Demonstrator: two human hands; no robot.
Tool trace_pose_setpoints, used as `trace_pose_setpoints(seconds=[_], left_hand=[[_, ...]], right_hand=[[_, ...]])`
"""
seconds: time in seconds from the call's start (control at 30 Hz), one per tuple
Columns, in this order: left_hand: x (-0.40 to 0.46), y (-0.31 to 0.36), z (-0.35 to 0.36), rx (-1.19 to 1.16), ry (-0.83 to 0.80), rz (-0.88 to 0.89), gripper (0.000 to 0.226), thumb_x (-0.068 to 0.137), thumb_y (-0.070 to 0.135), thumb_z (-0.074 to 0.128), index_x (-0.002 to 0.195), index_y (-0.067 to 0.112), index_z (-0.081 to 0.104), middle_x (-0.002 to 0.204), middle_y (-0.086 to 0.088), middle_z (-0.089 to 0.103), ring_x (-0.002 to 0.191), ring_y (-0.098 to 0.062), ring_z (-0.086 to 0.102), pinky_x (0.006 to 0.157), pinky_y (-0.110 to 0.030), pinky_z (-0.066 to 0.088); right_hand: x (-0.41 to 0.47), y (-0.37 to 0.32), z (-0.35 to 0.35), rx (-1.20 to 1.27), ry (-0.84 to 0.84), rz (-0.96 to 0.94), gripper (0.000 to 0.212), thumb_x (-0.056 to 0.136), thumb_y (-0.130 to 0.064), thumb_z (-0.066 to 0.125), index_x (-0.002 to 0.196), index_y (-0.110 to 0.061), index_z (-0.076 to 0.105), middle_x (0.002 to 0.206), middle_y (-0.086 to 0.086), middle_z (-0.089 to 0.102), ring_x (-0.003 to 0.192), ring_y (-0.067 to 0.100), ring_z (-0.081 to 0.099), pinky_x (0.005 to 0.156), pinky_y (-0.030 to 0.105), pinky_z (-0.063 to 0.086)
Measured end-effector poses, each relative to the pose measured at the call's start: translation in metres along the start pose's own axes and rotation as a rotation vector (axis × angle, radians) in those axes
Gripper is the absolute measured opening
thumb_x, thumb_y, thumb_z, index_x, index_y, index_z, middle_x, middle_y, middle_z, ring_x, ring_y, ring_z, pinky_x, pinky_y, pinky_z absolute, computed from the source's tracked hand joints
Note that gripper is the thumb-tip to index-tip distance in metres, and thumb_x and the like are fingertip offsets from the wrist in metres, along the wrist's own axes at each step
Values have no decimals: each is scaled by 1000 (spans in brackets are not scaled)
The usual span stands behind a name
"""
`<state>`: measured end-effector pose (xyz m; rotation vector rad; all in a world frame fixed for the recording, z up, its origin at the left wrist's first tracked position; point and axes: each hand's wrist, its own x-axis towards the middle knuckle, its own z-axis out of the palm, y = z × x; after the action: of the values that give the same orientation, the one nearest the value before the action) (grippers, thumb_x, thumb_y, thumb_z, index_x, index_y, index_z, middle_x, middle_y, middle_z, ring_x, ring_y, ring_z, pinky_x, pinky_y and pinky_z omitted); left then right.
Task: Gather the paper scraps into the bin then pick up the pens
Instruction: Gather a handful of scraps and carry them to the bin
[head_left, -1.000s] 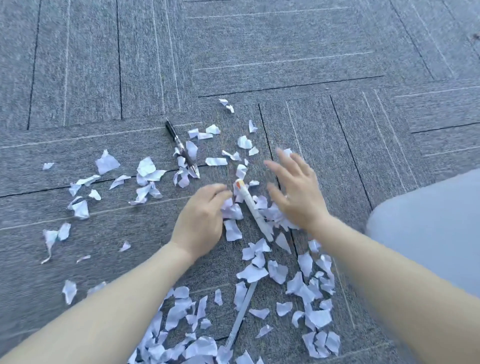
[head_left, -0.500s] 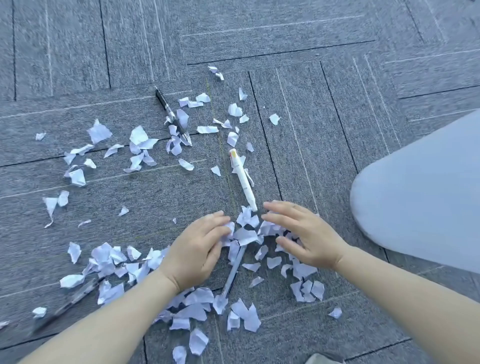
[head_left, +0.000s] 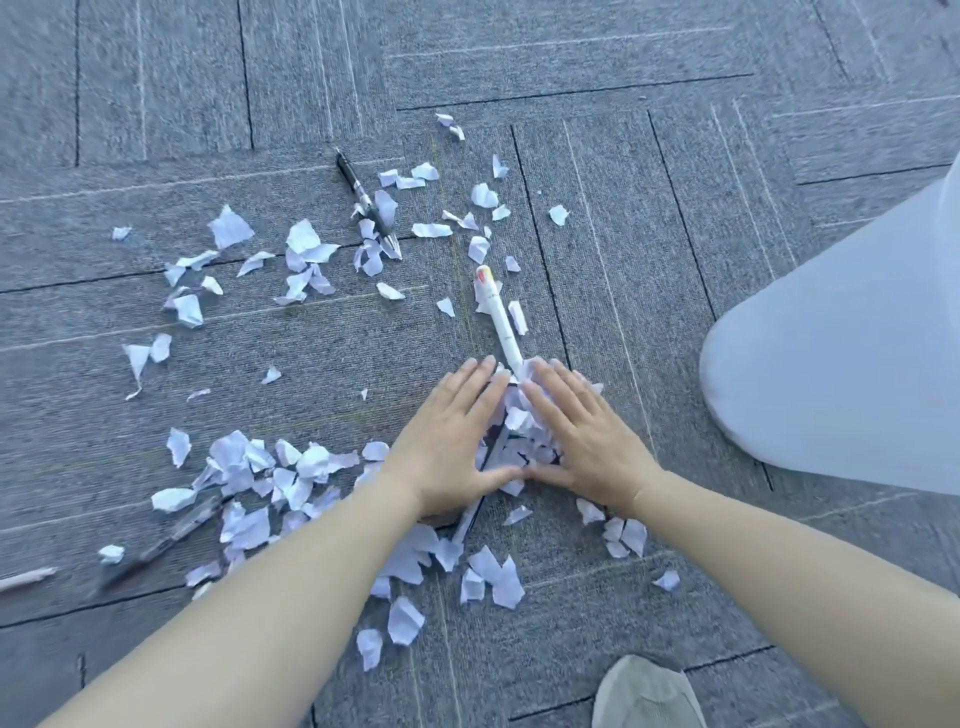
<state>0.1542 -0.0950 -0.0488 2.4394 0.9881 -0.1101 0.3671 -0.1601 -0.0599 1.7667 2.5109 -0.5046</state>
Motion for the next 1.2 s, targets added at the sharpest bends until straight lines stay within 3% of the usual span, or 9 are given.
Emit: trace_pose_setpoints(seconds=[0.13,0.27,0.4,0.53,0.63,0.73,0.93,1.07,1.2], left_hand=[[9,16,8,4,82,-69,94,77,69,45,147,12,17,154,-3,23,143,-20,13,118,-38,14],[15,15,7,65,238,-37,41,82,42,48,113,16,50,112,-4,54,104,-26,48,87,-39,42],[19,-2,4,131,250,68,19,88,30,44,83,13,51,78,-5,54,70,-26,51,59,-36,42],[15,-15,-6,139,228,64,26,92,33,44,76,13,49,61,-1,53,49,-25,54,40,-27,33],[13,-23,-12,90,225,-25,35,96,39,36,73,14,45,57,1,49,46,-25,52,38,-27,33],[8,-31,-25,-140,262,-216,40,99,39,35,71,12,43,57,-2,51,47,-24,49,42,-34,41],[31,18,-105,-542,590,-279,42,98,34,38,66,8,44,51,-5,38,43,-16,29,42,-28,24],[66,92,-171,-767,685,-76,37,98,30,43,62,20,41,49,7,33,42,-8,24,41,-19,18],[102,176,-215,-935,636,137,41,94,24,47,57,21,31,47,8,28,45,-9,22,45,-29,20]], right_hand=[[13,-2,0,-47,184,-35,65,88,-50,44,139,-10,41,138,9,43,125,28,37,106,44,27],[11,-7,0,-67,295,-65,31,81,-23,45,110,-13,51,107,5,45,84,25,50,67,38,47],[13,-6,-11,-38,184,-77,19,80,-11,46,92,-7,61,81,9,57,55,26,54,39,26,27],[7,-18,-14,47,50,29,17,72,3,60,88,-4,59,75,9,55,35,23,36,33,23,26],[5,-28,-22,270,-12,181,6,87,0,51,92,-4,51,82,8,52,52,28,47,48,36,42],[9,-34,-38,501,51,322,15,95,-8,49,81,-12,43,72,-3,44,57,13,39,53,32,31],[32,-39,-106,839,409,445,19,99,-16,50,91,-23,66,60,-6,44,47,5,32,48,21,27],[25,-35,-192,902,788,493,27,96,-18,54,71,-27,55,57,-10,39,52,10,35,50,33,34],[-25,-15,-272,808,1111,597,22,95,-24,55,73,-18,56,56,-7,38,51,15,35,46,38,35]])
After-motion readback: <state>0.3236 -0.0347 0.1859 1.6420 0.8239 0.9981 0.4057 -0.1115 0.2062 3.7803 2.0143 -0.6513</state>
